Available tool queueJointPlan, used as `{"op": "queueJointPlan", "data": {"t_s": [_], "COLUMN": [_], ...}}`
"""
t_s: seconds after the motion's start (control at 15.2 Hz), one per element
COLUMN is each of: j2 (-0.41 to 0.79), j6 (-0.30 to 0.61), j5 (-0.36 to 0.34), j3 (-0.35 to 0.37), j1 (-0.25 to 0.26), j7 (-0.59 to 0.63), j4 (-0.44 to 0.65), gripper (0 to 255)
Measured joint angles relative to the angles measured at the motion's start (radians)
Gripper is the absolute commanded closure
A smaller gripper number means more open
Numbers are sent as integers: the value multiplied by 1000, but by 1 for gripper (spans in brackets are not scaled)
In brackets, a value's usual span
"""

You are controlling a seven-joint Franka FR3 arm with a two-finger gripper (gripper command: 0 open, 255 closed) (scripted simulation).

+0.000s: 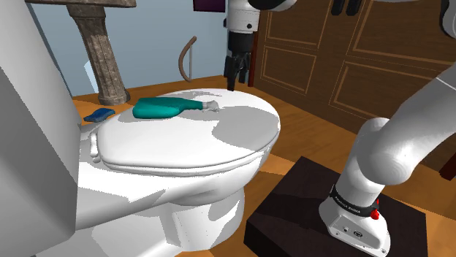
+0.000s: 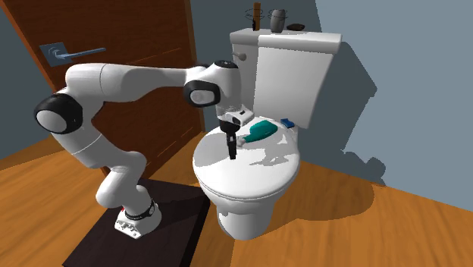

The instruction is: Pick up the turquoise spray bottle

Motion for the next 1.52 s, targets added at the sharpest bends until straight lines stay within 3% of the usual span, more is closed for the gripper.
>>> {"op": "queueJointPlan", "data": {"t_s": [0.66,1.25,1.32,1.52], "j2": [255,259,260,261], "j6": [31,133,135,137], "j5": [-9,-7,-7,-7], "j3": [112,124,124,124], "j1": [91,102,102,102], "j7": [-31,-37,-37,-37], "j4": [259,166,164,162], "gripper": [0,0,255,255]}}
